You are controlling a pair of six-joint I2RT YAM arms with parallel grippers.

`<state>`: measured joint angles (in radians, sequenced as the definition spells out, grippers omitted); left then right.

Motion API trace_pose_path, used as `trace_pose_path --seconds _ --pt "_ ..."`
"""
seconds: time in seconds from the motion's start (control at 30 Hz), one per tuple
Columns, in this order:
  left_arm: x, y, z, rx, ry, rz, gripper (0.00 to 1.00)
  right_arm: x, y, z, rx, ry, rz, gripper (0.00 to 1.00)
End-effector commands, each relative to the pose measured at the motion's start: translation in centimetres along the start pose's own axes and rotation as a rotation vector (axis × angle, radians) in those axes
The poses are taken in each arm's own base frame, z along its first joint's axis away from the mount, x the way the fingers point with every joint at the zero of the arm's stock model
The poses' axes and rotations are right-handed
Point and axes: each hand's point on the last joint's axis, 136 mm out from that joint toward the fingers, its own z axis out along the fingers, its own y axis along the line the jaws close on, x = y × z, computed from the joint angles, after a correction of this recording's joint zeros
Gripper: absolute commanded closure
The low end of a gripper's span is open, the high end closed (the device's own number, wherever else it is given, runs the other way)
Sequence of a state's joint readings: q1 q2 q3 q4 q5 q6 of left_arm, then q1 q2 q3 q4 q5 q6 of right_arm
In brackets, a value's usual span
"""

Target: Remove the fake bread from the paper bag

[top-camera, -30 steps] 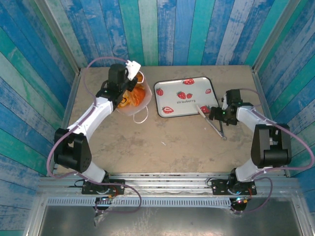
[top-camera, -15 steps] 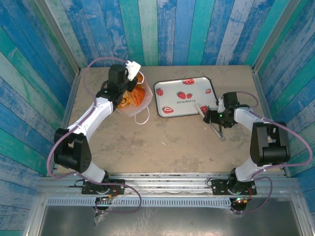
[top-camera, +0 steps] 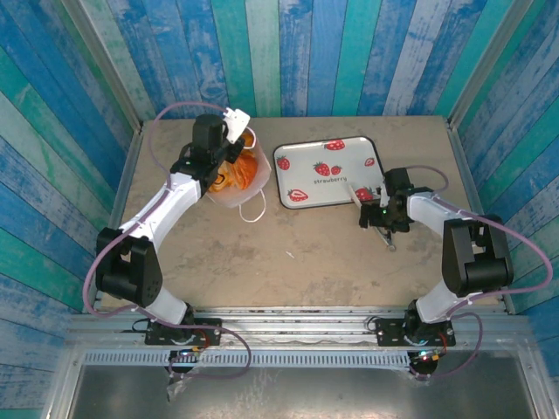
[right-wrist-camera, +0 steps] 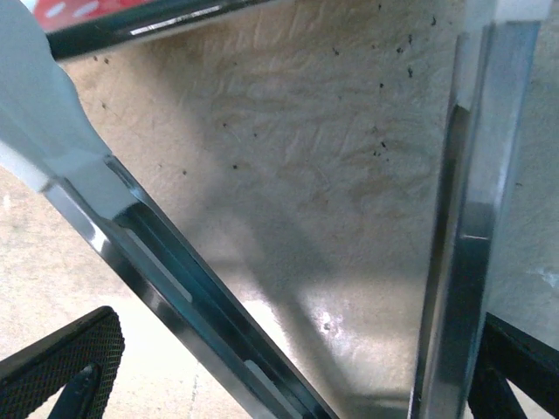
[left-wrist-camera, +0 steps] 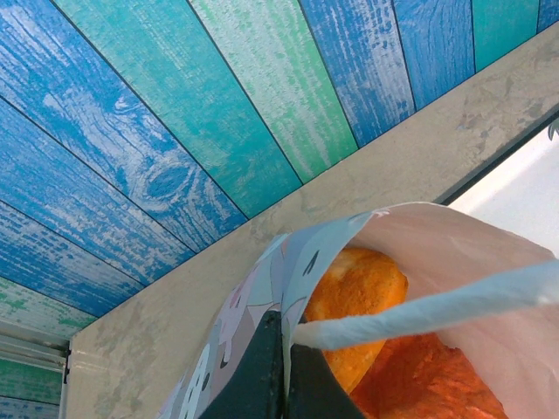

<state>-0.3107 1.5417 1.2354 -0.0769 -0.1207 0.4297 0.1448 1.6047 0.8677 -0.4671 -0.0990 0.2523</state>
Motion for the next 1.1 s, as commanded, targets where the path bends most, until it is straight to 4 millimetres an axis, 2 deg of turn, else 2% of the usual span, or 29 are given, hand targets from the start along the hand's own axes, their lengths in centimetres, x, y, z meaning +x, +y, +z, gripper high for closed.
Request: trace_pose_path --seconds 0.0,0.17,0.43,0.77,0.97,1.07 --pt "-5.1 2.2 -3.5 -0.05 -0.164 -0.032 1.0 0.7 0.0 -0.4 0.025 0.021 -0.012 0.05" --pt "-5.1 2.4 -3.5 -0.059 -0.163 -0.032 1.0 0.6 1.2 -0.1 0.051 0.027 -0.085 0.18" --pt "-5.4 2.3 -3.7 -0.049 -0.174 -0.025 1.0 0.2 2.0 -0.1 0.14 -0.004 -0.109 0.26" --pt "-5.4 2.2 -4.4 -0.049 -0.187 -0.02 1.0 1.0 2.3 1.5 0.134 0.013 0.001 0.22" --pt "-5.4 2.1 -4.3 -0.044 -0.187 -0.023 1.0 2.2 2.0 2.5 0.129 0.005 0.039 0.26" --pt "-5.4 2.2 -4.4 -0.044 -0.189 -0.023 1.0 2.4 1.8 2.2 0.142 -0.012 0.045 0.27"
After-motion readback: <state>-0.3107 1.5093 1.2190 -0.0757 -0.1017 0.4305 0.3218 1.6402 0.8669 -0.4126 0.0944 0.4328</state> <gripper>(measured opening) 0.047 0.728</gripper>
